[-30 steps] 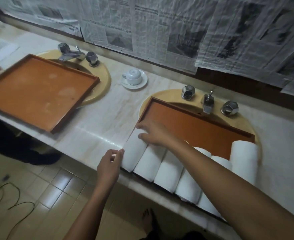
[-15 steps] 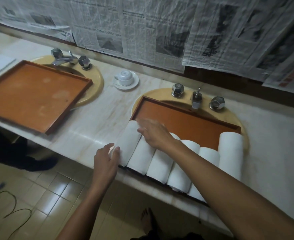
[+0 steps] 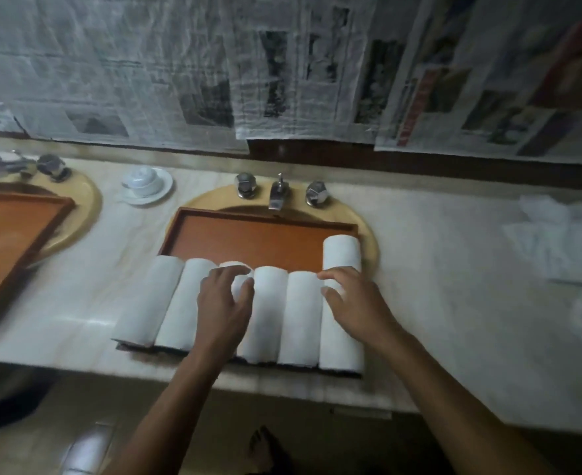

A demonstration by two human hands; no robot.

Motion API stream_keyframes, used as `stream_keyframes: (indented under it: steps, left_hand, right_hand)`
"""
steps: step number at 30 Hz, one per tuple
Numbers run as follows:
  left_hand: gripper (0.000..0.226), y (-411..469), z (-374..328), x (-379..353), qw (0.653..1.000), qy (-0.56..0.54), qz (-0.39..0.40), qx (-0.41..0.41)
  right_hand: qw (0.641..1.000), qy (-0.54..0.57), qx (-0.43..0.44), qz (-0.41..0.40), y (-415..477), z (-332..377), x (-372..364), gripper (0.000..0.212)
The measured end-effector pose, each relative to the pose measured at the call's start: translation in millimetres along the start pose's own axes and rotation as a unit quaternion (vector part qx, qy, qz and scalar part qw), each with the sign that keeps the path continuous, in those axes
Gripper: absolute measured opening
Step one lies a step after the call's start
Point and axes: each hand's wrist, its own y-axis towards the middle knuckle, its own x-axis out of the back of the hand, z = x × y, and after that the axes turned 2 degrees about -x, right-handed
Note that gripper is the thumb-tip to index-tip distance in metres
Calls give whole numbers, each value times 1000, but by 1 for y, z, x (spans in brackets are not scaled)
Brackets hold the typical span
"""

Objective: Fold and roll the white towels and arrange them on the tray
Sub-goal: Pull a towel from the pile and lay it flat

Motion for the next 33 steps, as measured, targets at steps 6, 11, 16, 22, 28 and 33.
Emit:
stream_keyframes:
  steps: [6, 11, 16, 22, 28, 33]
  left_hand:
    - [13, -15, -90, -85, 993, -32, 88, -75]
    - [15, -46, -167, -165, 981, -54, 145, -119]
    - [15, -68, -223, -232, 969, -72, 183, -148]
    - [16, -81, -276, -297, 952, -90, 243, -163]
    - [18, -69, -314, -355, 935, -92, 290, -185]
    - [18, -45, -344, -402, 923, -85, 320, -198]
  right_hand:
    - [997, 18, -46, -62, -67, -93, 79, 26]
    - [988, 33, -95, -115, -119, -170, 138, 24]
    - [979, 31, -131, -153, -152, -232, 183, 25]
    - [959, 13, -200, -199, -167, -306, 226, 26]
    - [916, -21, -302, -263, -147, -387, 283, 35]
    - [875, -32, -388, -288, -118, -454, 341, 51]
